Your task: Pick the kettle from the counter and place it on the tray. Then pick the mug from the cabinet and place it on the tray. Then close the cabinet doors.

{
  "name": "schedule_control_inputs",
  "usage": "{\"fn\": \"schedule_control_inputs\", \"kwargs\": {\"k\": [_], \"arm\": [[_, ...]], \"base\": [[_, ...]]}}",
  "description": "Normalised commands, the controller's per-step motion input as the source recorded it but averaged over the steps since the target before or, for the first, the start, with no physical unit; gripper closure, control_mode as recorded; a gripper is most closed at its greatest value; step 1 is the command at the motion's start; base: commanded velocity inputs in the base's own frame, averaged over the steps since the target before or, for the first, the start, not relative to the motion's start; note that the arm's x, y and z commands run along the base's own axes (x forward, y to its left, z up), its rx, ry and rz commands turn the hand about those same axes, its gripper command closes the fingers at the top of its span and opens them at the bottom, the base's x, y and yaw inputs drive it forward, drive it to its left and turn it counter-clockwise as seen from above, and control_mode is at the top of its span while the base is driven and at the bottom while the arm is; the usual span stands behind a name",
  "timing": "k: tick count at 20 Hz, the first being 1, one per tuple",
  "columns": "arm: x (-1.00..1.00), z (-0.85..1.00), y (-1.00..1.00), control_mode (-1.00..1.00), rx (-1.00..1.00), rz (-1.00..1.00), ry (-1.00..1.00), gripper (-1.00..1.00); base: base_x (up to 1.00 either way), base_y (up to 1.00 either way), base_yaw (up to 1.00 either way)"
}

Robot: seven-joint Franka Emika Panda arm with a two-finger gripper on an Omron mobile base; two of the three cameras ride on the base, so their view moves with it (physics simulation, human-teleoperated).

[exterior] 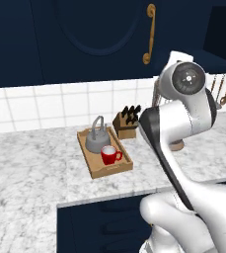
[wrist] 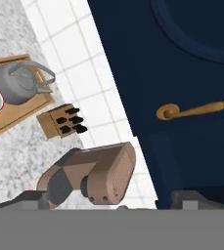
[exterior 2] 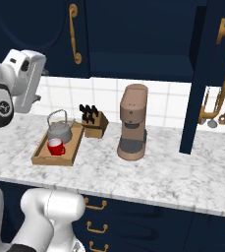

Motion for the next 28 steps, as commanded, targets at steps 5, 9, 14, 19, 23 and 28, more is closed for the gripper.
{"fn": "schedule_control_inputs", "kwargs": {"k": [5,9,14,19,23,28], "arm": [[-0.5,-0.02,-0.27,-1.0,0.02,-0.19,0.0,-1.0],[-0.36,-0.01,-0.51,-1.0,0.01,-0.28,0.0,-1.0],[-0.18,0.0,-0.89,-1.0,0.05,-0.32,0.0,-1.0],[-0.14,0.0,-0.93,-1.0,0.0,-0.3,0.12,-1.0],[-0.2,0.0,-0.94,-1.0,-0.02,-0.16,0.28,-1.0],[-0.28,0.0,-0.92,-1.0,-0.09,-0.05,0.16,-1.0]], "base": [[0.0,0.0,0.0],[0.0,0.0,0.0],[0.0,0.0,0.0],[0.0,0.0,0.0],[0.0,0.0,0.0],[0.0,0.0,0.0]]}}
